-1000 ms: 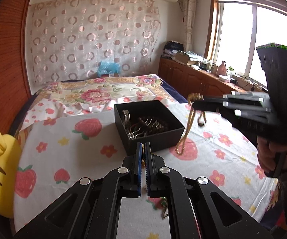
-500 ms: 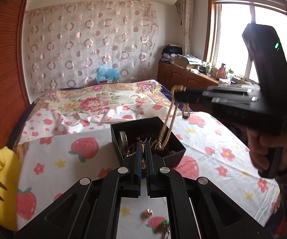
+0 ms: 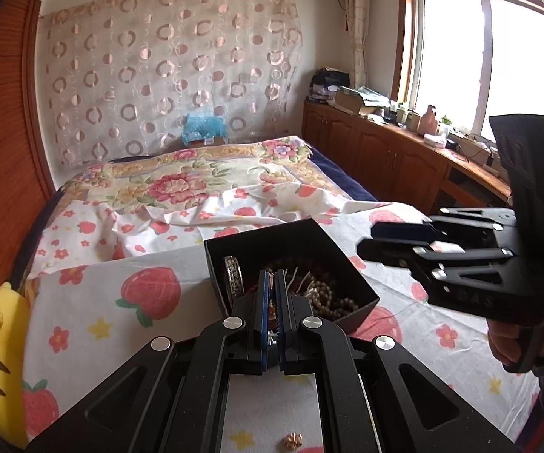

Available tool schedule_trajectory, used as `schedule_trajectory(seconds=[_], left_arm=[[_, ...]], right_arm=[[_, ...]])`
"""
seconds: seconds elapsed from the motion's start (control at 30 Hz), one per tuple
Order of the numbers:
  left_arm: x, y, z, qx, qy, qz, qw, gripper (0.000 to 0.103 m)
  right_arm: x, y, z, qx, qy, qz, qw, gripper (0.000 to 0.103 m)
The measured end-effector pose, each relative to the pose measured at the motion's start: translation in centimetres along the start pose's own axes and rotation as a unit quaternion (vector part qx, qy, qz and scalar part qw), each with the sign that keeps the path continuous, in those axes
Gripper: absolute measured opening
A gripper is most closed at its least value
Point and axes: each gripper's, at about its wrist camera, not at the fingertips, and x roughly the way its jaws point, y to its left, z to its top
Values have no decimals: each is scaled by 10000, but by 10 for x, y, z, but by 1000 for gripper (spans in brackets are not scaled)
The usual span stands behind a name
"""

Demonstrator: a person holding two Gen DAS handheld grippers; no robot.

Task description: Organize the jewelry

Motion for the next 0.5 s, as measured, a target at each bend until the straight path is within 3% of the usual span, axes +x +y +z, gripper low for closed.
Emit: schedule_trajectory(seconds=[0.4, 0.5], left_arm=[[13, -8, 10, 72, 31, -67, 9999, 3], [12, -8, 10, 31, 34, -66, 10000, 17]], right_arm=[[-6, -6, -27, 130, 7, 9, 9999, 29], [-7, -4, -34, 150, 13, 44, 9999, 29]])
